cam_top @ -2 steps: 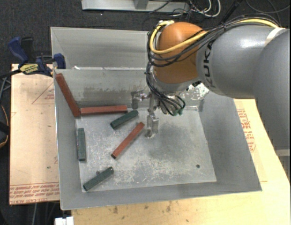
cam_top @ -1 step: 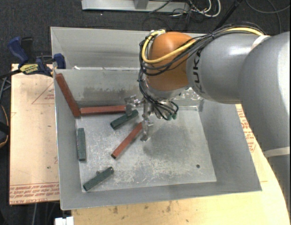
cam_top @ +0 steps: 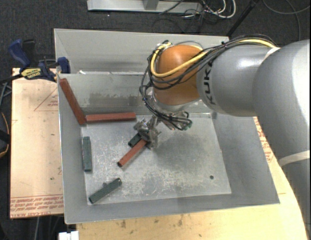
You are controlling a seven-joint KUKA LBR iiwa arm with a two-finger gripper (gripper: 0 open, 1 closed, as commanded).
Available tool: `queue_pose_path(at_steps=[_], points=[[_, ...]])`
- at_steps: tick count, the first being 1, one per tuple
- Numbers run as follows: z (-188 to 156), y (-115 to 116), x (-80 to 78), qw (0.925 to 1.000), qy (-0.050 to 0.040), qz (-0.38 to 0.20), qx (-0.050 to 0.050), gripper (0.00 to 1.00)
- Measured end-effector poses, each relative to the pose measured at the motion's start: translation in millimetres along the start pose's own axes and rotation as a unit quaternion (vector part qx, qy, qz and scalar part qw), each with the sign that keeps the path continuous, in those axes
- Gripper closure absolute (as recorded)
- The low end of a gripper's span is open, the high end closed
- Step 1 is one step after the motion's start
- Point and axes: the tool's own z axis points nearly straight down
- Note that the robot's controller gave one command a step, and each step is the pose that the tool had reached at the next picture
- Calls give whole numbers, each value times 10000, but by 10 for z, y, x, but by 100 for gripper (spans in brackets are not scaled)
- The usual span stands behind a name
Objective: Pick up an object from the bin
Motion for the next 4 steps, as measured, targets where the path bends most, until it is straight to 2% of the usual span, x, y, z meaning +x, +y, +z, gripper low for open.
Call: queue_pose_path(at_steps=[1,2,3,4], points=[[27,7,16,10000,19,-1,-11,0],[16,1,14,10000,20,-2,-9,100],[16,1,14,10000,20,-1,-9,100],[-1432,-12,-254,9997,17,-225,-6,100]])
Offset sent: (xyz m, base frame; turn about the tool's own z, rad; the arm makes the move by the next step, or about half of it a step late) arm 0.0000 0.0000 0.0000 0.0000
